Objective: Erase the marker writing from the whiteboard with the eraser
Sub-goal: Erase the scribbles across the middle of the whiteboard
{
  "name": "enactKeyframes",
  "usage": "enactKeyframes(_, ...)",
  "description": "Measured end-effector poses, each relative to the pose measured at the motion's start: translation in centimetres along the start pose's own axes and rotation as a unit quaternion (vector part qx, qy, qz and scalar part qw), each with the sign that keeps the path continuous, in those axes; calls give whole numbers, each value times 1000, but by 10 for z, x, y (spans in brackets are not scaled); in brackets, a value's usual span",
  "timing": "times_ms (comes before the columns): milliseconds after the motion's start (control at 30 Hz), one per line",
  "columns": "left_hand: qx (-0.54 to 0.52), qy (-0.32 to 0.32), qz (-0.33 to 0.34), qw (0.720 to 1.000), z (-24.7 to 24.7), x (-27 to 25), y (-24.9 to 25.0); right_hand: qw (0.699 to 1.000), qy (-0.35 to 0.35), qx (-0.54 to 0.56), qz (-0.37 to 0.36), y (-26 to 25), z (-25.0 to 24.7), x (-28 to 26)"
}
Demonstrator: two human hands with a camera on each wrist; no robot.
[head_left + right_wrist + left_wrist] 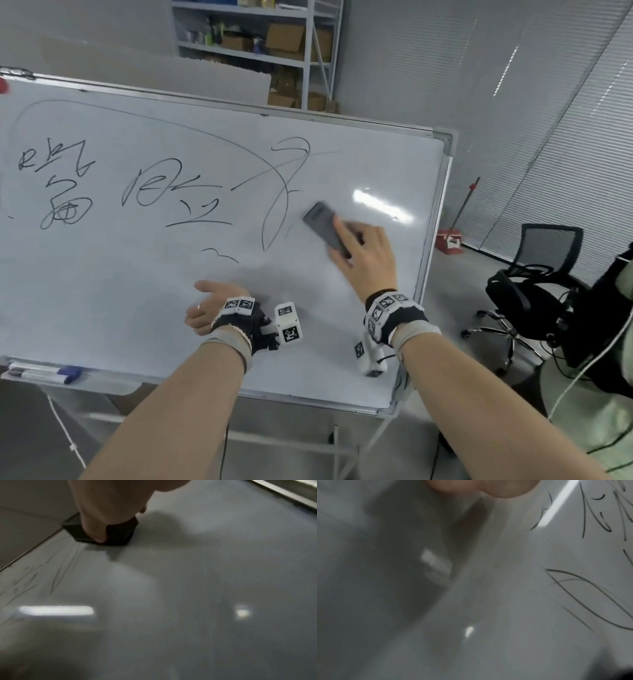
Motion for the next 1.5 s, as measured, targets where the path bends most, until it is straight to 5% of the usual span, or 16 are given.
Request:
enactKeyframes(133,1,20,-1,1000,6,-8,0,981,75,-84,158,62,-36,10)
enactKeyframes(367,27,25,17,999,5,-8,-4,954,125,-155,226,79,-50,7)
enactKeyframes(533,46,-97,24,994,10,25,-2,978,108,-94,153,26,-17,68)
enactKeyframes(633,-4,-6,-16,1000,-16,45,16,987,90,-64,118,-12,7,112)
enactKeyframes(733,-16,-63,16,998,-13,56,36,994,42,-64,81,-45,32,142)
enactKeyframes(833,-24,-19,-8,999,-21,69,39,999,5,-38,11,-74,51,150)
enactKeyframes(967,3,-98,46,994,-9,63,41,991,-33,-21,-125,-95,58,139)
enactKeyframes(1066,16,-30,7,999,-12,58,42,996,-10,-63,-63,-67,46,152)
enactKeyframes(1166,49,-59,25,997,-6,59,42,996,29,-81,27,-41,32,163)
enactKeyframes(1266,133,-100,86,982,-8,62,44,998,28,-59,-4,-54,39,155)
enactKeyframes(1500,191,-26,190,963,-15,74,26,976,-94,38,-195,-100,70,40)
Point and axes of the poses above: each hand's wrist, its own x-axis towards the middle knuckle, its own z-axis out of the palm, y = z × x, the point moved 7 cm from there along x, towards the middle knuckle, and after that the axes turned 3 degrees about z, right-handed, at the moved point
